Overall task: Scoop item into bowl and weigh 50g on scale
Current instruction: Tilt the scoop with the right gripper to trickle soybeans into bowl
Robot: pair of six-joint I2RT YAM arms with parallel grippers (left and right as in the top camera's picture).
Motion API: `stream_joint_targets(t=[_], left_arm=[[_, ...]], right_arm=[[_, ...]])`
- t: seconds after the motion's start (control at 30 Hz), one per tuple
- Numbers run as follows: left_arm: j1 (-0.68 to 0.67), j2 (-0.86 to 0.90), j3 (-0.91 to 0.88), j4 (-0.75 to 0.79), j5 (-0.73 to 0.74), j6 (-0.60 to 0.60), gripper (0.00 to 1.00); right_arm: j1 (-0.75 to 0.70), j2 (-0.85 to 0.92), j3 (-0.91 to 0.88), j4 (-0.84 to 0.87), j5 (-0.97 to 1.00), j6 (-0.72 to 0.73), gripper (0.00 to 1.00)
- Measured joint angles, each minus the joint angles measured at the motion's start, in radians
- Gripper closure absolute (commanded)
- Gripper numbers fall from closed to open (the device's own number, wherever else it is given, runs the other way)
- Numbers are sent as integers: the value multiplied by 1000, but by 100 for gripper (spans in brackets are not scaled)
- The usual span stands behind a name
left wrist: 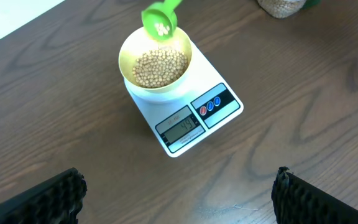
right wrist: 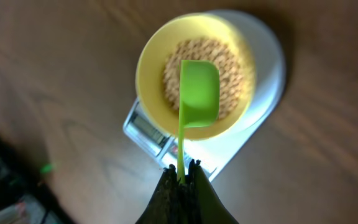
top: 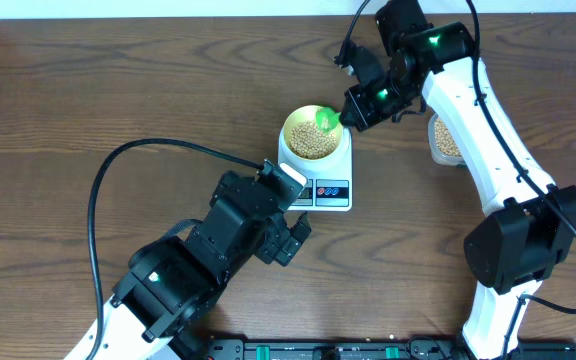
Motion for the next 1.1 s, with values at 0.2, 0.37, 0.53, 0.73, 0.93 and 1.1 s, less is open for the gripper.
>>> stream_joint_targets(t=[0.2, 0.37, 0.53, 0.73, 0.93, 1.1], left_arm=[[0, 0, 0, 0, 0, 0, 2], [0, 0, 0, 0, 0, 0, 2], [0, 0, 0, 0, 0, 0, 2], [0, 0, 0, 0, 0, 0, 2], [0, 0, 0, 0, 0, 0, 2], [0, 0, 0, 0, 0, 0, 2]], right_arm=[[0, 0, 0, 53, 30, -16, 99], [0, 0, 0, 53, 29, -39, 99], [3, 0, 0, 53, 16, -79, 99], [7, 0, 0, 27, -12, -114, 99], [7, 0, 0, -6, -32, -167, 99], [7, 0, 0, -18, -36, -227, 99]])
